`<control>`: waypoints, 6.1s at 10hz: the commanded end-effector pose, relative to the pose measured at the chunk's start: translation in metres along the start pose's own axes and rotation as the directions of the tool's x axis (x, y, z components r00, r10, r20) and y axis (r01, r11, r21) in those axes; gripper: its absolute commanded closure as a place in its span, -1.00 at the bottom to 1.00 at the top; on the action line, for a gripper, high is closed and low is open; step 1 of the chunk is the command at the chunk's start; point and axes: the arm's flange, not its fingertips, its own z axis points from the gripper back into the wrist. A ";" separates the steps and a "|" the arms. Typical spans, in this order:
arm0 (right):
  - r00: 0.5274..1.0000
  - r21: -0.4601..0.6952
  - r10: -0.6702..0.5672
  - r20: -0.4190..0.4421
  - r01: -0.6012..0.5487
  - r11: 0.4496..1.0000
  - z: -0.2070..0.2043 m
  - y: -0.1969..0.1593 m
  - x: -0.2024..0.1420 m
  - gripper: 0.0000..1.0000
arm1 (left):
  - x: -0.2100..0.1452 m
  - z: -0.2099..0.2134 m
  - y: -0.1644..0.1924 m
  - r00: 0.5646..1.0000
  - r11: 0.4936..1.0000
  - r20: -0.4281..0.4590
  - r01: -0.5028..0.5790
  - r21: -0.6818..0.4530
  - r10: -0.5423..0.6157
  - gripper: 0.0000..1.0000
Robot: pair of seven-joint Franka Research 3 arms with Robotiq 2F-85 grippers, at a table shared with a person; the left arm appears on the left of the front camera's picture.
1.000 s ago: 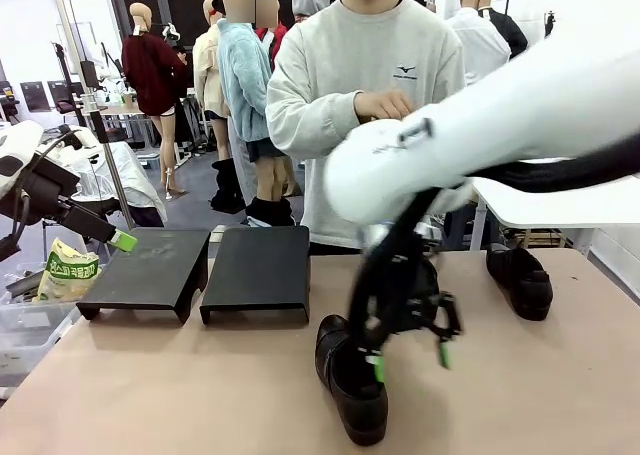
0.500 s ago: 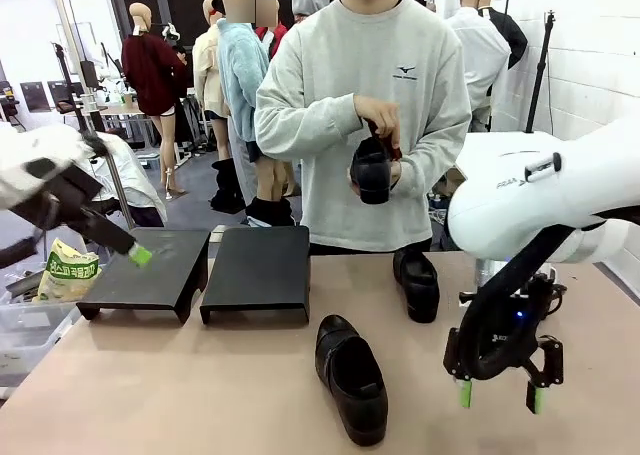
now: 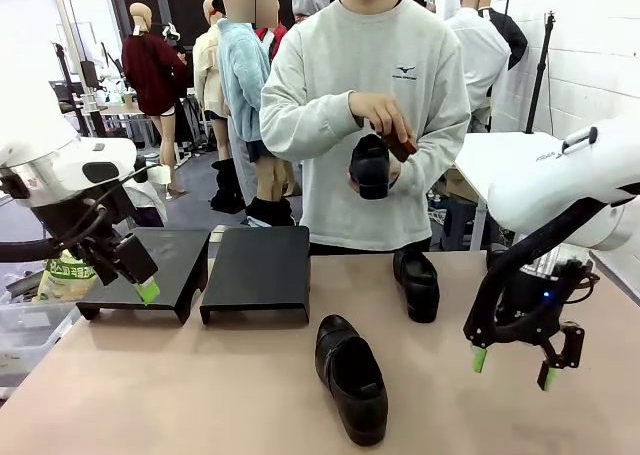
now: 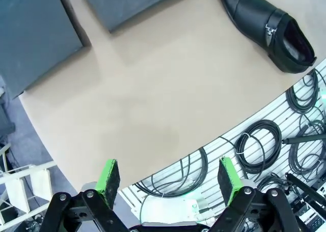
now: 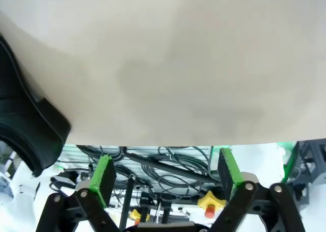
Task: Organize the shoes by placing them on the stand.
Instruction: Place the Shoe from the middle of the table onto the Shoes Stand.
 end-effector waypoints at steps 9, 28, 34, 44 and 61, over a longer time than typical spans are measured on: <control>0.972 -0.045 -0.091 0.216 0.103 0.994 0.073 -0.045 -0.019 -1.00 | 0.008 -0.017 -0.107 0.889 0.894 -0.103 -0.438 0.092 0.446 -1.00; 0.970 -0.031 -0.096 0.225 0.106 0.994 0.082 -0.048 -0.021 -1.00 | 0.078 -0.151 -0.227 0.674 0.682 -0.142 -0.732 0.012 0.725 -1.00; 0.970 -0.031 -0.096 0.225 0.106 0.994 0.082 -0.048 -0.021 -1.00 | 0.101 -0.186 -0.238 0.652 0.659 -0.133 -0.752 0.012 0.747 -1.00; 0.970 -0.031 -0.096 0.225 0.106 0.994 0.082 -0.048 -0.021 -1.00 | 0.102 -0.208 -0.238 0.615 0.626 -0.168 -0.779 0.021 0.771 1.00; 0.970 -0.031 -0.096 0.225 0.106 0.994 0.082 -0.048 -0.021 -1.00 | 0.066 -0.063 -0.101 0.801 0.801 0.002 -0.598 0.007 0.598 1.00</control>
